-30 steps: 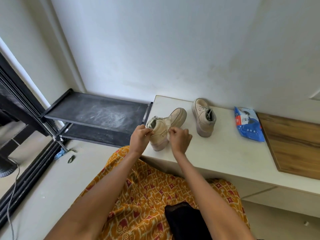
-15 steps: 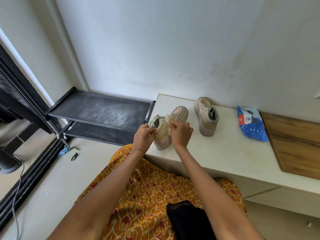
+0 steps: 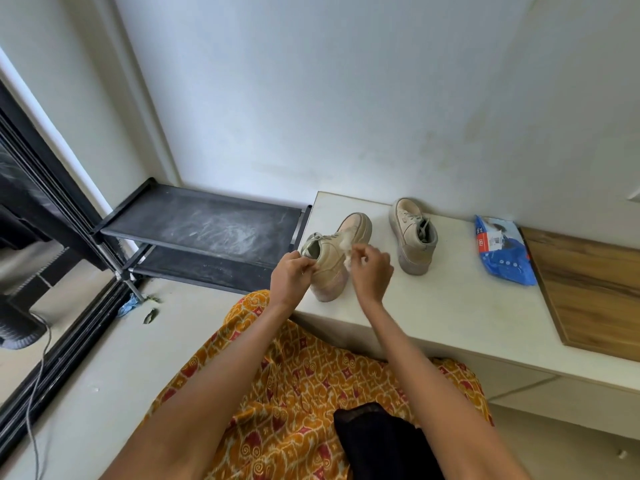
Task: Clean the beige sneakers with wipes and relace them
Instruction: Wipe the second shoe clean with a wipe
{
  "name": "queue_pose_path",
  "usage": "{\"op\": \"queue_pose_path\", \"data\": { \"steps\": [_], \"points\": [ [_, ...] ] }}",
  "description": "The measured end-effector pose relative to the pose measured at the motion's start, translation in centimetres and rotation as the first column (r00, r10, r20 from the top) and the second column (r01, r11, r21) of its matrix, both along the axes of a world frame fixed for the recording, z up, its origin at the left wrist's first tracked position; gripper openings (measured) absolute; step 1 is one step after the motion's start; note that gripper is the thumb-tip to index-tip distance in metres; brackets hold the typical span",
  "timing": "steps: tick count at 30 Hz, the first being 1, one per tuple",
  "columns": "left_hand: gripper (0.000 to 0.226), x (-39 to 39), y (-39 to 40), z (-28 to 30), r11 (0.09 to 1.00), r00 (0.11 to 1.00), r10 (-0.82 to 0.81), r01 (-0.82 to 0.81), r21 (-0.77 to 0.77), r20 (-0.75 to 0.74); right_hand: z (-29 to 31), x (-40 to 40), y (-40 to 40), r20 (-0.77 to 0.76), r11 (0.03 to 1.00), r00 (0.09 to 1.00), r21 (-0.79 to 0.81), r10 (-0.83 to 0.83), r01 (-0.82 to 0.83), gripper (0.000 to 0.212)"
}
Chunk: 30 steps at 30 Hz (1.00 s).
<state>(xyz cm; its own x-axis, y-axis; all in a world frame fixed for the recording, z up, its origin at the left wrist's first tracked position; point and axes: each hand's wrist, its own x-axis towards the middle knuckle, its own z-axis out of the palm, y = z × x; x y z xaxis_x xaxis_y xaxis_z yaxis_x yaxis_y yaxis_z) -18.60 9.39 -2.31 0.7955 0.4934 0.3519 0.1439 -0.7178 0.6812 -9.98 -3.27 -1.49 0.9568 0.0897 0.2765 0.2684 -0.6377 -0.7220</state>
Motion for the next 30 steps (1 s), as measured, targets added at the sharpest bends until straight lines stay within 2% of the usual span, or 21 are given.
{"op": "queue_pose_path", "data": {
  "steps": [3, 5, 7, 10, 13, 15, 19, 21, 23, 26, 28, 30],
  "points": [
    [0.008, 0.2, -0.9, 0.0, 1.000, 1.000, -0.013, 0.013, 0.028, -0.003, -0.2, 2.3, 0.1, -0.170, 0.990, 0.986, -0.142, -0.005, -0.019, 0.025],
    [0.008, 0.3, -1.3, 0.0, 0.999, 1.000, -0.012, 0.012, 0.050, -0.001, -0.1, 2.4, 0.5, -0.249, 0.985, 0.968, -0.150, 0.042, -0.081, 0.029],
    [0.007, 0.2, -1.2, -0.1, 0.998, 1.000, -0.001, 0.001, 0.062, 0.012, 0.0, 1.5, 0.8, -0.214, 0.977, 0.972, -0.161, 0.102, -0.138, 0.031],
    [0.007, 0.2, -0.7, -0.3, 0.996, 1.000, -0.009, 0.007, 0.092, 0.020, -0.3, -0.8, 0.8, -0.063, 0.956, 0.974, -0.184, 0.219, -0.227, 0.025],
    [0.008, 0.0, 0.1, -0.4, 0.999, 1.000, 0.008, -0.009, 0.051, 0.024, -1.0, -2.2, 0.6, 0.028, 0.928, 0.957, -0.253, 0.289, -0.273, 0.023],
    [0.008, -0.1, 0.3, -0.4, 0.999, 1.000, 0.003, -0.003, 0.042, 0.007, -0.7, -0.9, 0.7, 0.016, 0.929, 0.968, -0.286, 0.250, -0.235, 0.021],
    [0.008, 0.1, -0.1, -0.2, 0.998, 1.000, -0.022, 0.022, 0.052, 0.001, 1.1, 2.4, 1.9, -0.122, 0.951, 0.990, -0.288, 0.076, -0.109, 0.020],
    [0.007, 0.1, -0.5, -0.3, 0.996, 0.999, -0.031, 0.029, 0.085, 0.019, 1.2, 2.2, 2.8, -0.100, 0.944, 0.992, -0.313, 0.073, -0.101, 0.021],
    [0.007, -0.2, -0.5, -0.9, 0.991, 0.999, -0.028, 0.022, 0.135, 0.037, 0.8, 0.6, 3.0, -0.012, 0.945, 0.990, -0.296, 0.142, -0.139, 0.021],
    [0.024, -0.8, -0.3, -1.5, 0.958, 0.996, -0.088, 0.082, 0.276, 0.012, 0.1, -1.5, 1.4, 0.154, 0.924, 0.955, -0.331, 0.254, -0.192, 0.024],
    [0.041, -1.1, -0.8, -1.7, 0.907, 0.982, -0.187, 0.183, 0.380, -0.026, 0.2, -0.9, 0.4, 0.157, 0.925, 0.964, -0.350, 0.215, -0.150, 0.023],
    [0.046, -1.1, -1.8, -1.7, 0.871, 0.967, -0.253, 0.246, 0.425, -0.040, 0.4, 0.6, 0.0, 0.075, 0.928, 0.989, -0.363, 0.126, -0.091, 0.023]
  ]
}}
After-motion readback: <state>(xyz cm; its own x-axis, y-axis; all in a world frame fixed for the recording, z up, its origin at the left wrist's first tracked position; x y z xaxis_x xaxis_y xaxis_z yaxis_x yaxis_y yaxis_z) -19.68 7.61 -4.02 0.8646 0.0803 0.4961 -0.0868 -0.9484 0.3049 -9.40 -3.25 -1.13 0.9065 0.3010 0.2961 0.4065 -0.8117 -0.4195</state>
